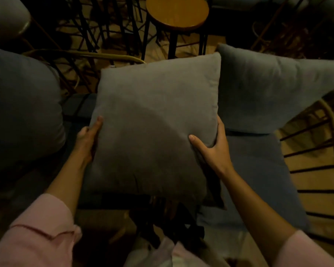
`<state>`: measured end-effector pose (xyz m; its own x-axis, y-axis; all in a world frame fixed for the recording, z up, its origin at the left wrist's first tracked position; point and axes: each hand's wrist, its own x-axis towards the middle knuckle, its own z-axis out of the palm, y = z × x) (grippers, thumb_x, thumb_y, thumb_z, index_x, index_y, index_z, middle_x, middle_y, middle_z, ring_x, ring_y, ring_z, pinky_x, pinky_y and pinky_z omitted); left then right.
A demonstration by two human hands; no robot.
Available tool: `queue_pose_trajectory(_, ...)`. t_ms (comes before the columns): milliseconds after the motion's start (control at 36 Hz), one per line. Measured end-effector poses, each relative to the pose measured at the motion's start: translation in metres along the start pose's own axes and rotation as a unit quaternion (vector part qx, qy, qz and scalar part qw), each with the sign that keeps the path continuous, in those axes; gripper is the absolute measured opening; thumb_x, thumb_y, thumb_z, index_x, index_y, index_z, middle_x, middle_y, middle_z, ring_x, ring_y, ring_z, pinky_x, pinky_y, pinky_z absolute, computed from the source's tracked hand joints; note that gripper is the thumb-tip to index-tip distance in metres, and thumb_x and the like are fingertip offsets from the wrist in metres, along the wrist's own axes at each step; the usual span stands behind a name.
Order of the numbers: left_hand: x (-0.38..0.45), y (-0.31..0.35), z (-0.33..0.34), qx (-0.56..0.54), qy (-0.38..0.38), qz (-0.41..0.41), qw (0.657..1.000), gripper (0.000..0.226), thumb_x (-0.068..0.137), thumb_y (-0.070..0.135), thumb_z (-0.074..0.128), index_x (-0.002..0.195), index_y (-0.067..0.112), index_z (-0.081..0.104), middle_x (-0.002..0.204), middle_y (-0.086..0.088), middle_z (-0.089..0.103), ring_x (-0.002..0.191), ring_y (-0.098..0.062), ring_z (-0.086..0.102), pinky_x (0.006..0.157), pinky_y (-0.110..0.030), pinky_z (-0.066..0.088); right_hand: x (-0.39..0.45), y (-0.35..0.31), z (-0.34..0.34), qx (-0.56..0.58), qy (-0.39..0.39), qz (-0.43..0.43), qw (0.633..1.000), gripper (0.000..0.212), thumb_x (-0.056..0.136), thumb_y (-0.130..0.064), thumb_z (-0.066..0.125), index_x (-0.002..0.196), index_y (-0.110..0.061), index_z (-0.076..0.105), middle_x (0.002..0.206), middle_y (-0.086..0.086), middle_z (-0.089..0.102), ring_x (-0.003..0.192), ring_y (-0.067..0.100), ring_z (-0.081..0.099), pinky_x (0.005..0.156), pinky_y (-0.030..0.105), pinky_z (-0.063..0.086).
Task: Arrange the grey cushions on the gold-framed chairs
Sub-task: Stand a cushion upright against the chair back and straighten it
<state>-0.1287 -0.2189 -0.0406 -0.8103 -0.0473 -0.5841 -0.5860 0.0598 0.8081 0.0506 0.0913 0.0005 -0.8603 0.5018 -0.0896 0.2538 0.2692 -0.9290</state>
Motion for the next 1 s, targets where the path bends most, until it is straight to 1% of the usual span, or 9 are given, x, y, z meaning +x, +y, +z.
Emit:
queue_pose_trajectory(83,-0.045,-0.007,0.032,-0.001,0.035,0.038,0.999,0.08,0.079,0.054,0.071,0.138,0.006,0.046,0.127,-0.012,0.06,0.113,-0.031,0.062,0.087,-0.039,0.052,-0.023,0.011,-0.046,0.002,0.001,-0.018,1.0,0.097,0.081,-0.044,0.079,0.157,-0.033,0.021,0.145,-0.026,0.04,0.124,-0.016,0.043,0.098,0.005,0.04)
queue_pose_trajectory(167,-0.088,-0.019,0.067,0.0,0.018,0.067,0.998,0.092,0.067,0.063,0.075,0.139,0.012,0.048,0.13,-0.009,0.061,0.115,-0.029,0.062,0.099,-0.044,0.052,-0.045,0.025,-0.1,-0.004,0.016,-0.024,1.0,0.094,0.082,-0.05,0.075,0.157,-0.031,0.022,0.145,-0.032,0.039,0.129,-0.014,0.042,0.101,0.007,0.04)
queue_pose_trajectory(333,-0.155,-0.056,0.163,0.015,-0.045,0.095,0.994,0.044,0.087,0.038,0.069,0.122,0.011,0.065,0.122,-0.015,0.069,0.116,-0.033,0.063,0.102,-0.048,0.051,-0.075,0.06,-0.206,-0.02,0.094,0.011,0.995,0.089,0.081,-0.058,0.072,0.154,-0.027,0.032,0.148,-0.01,0.047,0.129,0.007,0.051,0.104,0.028,0.045)
queue_pose_trajectory(472,-0.189,-0.088,0.246,0.035,-0.073,0.102,0.991,0.051,0.081,0.041,0.075,0.123,0.014,0.065,0.122,-0.006,0.069,0.109,-0.019,0.065,0.1,-0.039,0.052,-0.08,0.089,-0.279,-0.036,0.141,0.07,0.987,0.092,0.065,-0.079,0.069,0.143,-0.034,0.047,0.138,-0.009,0.055,0.127,0.015,0.054,0.097,0.025,0.044)
queue_pose_trajectory(556,-0.205,-0.108,0.288,0.071,-0.089,0.139,0.984,0.06,0.081,0.037,0.076,0.135,0.019,0.056,0.131,-0.003,0.062,0.117,-0.017,0.059,0.103,-0.035,0.047,-0.075,0.1,-0.308,-0.039,0.147,0.089,0.984,0.082,0.08,-0.053,0.074,0.15,-0.029,0.039,0.146,-0.005,0.05,0.126,0.009,0.045,0.098,0.026,0.037)
queue_pose_trajectory(611,-0.21,-0.125,0.308,0.105,-0.112,0.131,0.979,0.092,0.071,0.054,0.079,0.148,0.024,0.039,0.145,-0.002,0.051,0.13,-0.019,0.05,0.111,-0.04,0.041,-0.068,0.114,-0.318,-0.059,0.129,0.088,0.986,0.083,0.081,-0.047,0.077,0.152,-0.031,0.036,0.144,-0.011,0.047,0.126,0.006,0.042,0.102,0.027,0.037)
queue_pose_trajectory(694,-0.21,-0.155,0.324,0.178,-0.105,0.076,0.975,0.142,0.04,0.088,0.07,0.155,0.036,0.005,0.16,-0.006,0.03,0.145,-0.028,0.033,0.118,-0.05,0.031,-0.057,0.146,-0.318,-0.116,0.07,0.135,0.982,0.117,0.064,-0.074,0.078,0.157,-0.038,0.017,0.162,-0.007,0.03,0.146,0.019,0.033,0.118,0.043,0.033)
queue_pose_trajectory(806,-0.214,-0.176,0.328,0.282,-0.083,0.044,0.955,0.136,0.054,0.08,0.07,0.153,0.038,-0.014,0.163,-0.009,0.016,0.149,-0.037,0.021,0.12,-0.056,0.021,-0.061,0.188,-0.304,-0.159,0.05,0.26,0.951,0.145,0.043,-0.099,0.059,0.158,-0.039,-0.007,0.17,0.002,0.001,0.155,0.031,0.007,0.123,0.056,0.017)
queue_pose_trajectory(1000,-0.207,-0.165,0.321,0.316,-0.102,0.083,0.939,0.114,0.074,0.067,0.068,0.156,0.033,-0.003,0.163,-0.014,0.013,0.147,-0.04,0.023,0.118,-0.056,0.025,-0.071,0.178,-0.276,-0.222,0.152,0.245,0.931,0.098,0.084,-0.072,0.057,0.16,-0.025,0.017,0.168,0.012,0.01,0.154,0.036,0.008,0.12,0.063,0.007)
